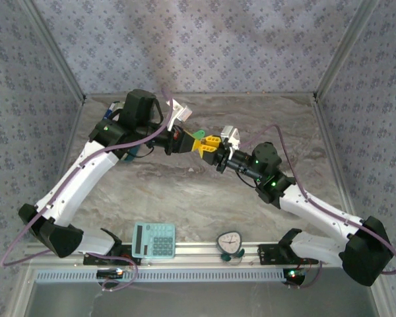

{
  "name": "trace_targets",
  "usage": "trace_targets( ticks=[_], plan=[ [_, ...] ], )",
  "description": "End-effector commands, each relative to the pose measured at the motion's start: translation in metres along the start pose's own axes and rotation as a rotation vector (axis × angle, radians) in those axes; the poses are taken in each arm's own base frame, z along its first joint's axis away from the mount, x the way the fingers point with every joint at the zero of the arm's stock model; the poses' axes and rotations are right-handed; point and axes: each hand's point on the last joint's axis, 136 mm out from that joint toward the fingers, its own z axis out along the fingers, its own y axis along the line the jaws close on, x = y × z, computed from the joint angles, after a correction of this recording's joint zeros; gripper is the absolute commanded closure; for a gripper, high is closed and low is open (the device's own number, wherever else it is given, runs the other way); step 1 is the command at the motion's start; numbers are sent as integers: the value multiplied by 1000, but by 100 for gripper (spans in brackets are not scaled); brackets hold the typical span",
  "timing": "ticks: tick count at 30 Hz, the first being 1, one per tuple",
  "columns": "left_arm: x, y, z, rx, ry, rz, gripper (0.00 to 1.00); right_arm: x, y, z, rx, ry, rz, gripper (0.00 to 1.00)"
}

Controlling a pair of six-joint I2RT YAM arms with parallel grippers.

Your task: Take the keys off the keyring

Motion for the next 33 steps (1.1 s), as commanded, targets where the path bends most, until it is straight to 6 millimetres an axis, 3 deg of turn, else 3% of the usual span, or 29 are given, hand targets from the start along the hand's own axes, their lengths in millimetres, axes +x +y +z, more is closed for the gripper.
trace_targets(
  ticks=[1,5,10,13,18,20,23,25,28,33],
  plan=[
    [-6,-19,-8,42,-32,42,99,-27,-3,1,16,-72,-15,83],
    [-6,-19,-10,35,-40,51,99,-26,-3,2,14,-55,-18,100],
    [-2,-11,-15,-2,-57,47,99,-20,-16,-2,90,-3,-6,100],
    [3,7,-17,-36,-94,24,97,-13,-26,-8,156,103,10,100],
    [26,39,-12,-83,-134,-22,84,9,-38,-22,243,360,7,100],
    [35,56,-11,-153,-161,-29,74,18,-42,-26,266,467,15,100],
    [45,85,-17,-290,-227,-42,71,25,-47,-30,304,614,56,100],
    [50,99,-23,-358,-279,-61,64,39,-50,-37,331,747,94,100],
    [55,111,-29,-405,-343,-71,55,54,-55,-43,364,909,124,100],
    [63,120,-29,-429,-372,-92,49,78,-54,-45,366,1158,145,100]
  ],
)
